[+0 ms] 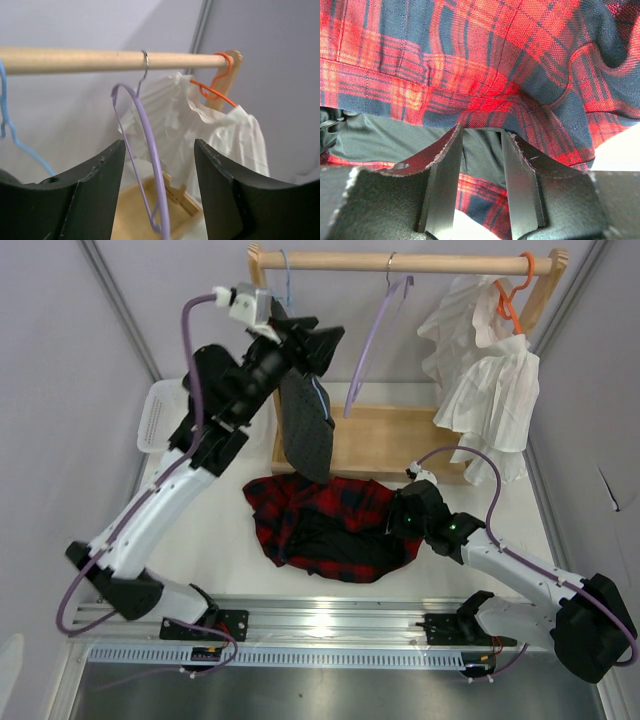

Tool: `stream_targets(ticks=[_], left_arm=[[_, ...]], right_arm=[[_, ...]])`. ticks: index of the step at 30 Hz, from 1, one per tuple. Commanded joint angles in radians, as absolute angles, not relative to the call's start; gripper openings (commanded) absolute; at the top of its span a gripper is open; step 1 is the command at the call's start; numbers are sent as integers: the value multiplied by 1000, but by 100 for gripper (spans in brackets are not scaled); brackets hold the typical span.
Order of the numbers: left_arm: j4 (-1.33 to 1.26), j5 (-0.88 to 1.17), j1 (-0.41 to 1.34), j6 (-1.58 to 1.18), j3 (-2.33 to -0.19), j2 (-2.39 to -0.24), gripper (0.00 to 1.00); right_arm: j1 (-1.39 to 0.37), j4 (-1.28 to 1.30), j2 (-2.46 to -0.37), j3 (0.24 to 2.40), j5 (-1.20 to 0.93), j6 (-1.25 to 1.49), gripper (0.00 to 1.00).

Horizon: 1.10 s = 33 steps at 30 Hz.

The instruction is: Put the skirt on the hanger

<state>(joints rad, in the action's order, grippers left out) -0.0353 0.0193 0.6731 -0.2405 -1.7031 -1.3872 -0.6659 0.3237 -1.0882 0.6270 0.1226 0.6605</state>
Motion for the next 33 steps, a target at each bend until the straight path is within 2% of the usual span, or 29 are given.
stream_targets(ticks=[1, 6, 12, 15, 33], left_arm=[[-22, -64, 692, -134, -1863, -1538, 64], [-8, -95, 703, -46, -2077, -1736, 66], [-29, -103, 706, -11, -2180, -1856, 71], [35, -112, 706, -3, -2301, -1922, 71], [121, -68, 707, 34, -2385, -2017, 70]], right_arm=[[-667, 305, -1083, 670, 121, 652, 43], [-669, 302, -1086, 669, 120, 649, 42], [-666, 296, -1089, 663, 117, 643, 43], [-663, 293, -1086, 658, 114, 640, 42], [-637, 278, -1075, 635, 91, 632, 42]])
